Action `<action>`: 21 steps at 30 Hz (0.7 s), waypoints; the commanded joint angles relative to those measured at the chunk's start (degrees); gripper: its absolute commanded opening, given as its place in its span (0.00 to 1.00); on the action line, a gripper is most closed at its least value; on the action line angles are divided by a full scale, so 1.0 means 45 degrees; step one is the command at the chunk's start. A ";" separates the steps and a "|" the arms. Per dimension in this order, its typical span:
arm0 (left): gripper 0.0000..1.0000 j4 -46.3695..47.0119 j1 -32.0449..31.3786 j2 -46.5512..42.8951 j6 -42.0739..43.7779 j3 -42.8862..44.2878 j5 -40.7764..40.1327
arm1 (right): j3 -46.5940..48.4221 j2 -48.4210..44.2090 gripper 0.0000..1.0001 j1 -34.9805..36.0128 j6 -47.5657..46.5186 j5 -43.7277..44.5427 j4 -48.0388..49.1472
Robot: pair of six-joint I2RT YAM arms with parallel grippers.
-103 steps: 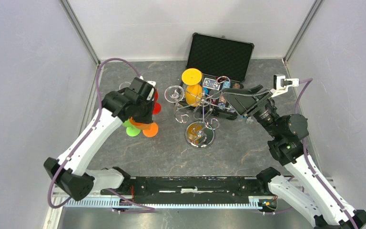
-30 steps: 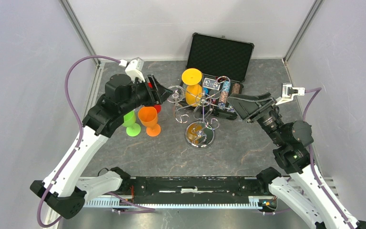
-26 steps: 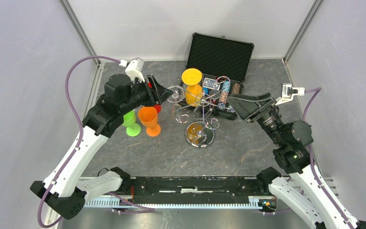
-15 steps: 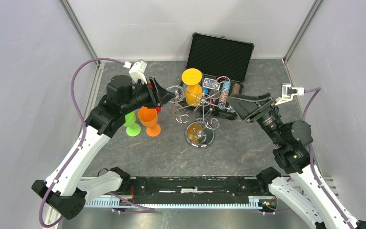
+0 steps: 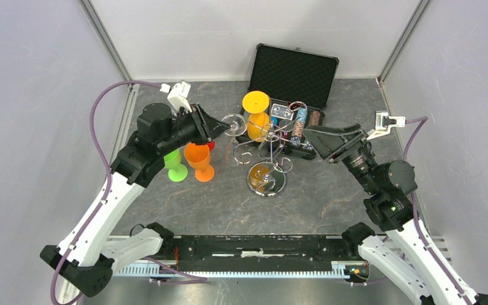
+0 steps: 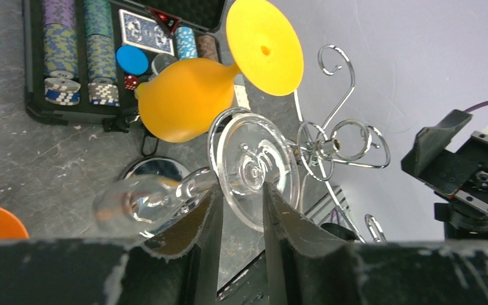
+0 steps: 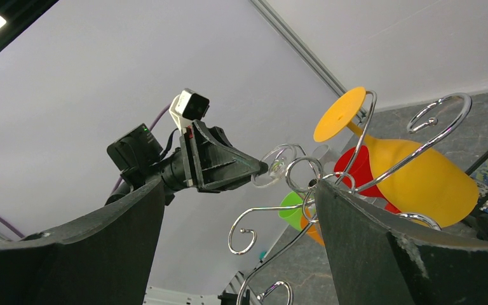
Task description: Take the wine glass off the wine glass rack
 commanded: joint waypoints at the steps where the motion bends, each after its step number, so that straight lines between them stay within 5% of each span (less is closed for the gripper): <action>1: 0.31 0.1324 0.0219 -0.0227 -0.1461 -0.0095 0.0866 | 0.0108 -0.0014 0.92 -0.0017 -0.0042 0.0127 0.0199; 14: 0.21 0.4692 0.2126 -0.0266 -0.5826 -0.2120 0.3425 | -0.0036 -0.0187 0.92 -0.0022 -0.0017 0.0183 0.0173; 21: 0.15 0.5257 0.2180 -0.0023 -0.6075 -0.2214 0.4397 | -0.0046 -0.0172 0.92 -0.0012 -0.0071 0.0274 0.0142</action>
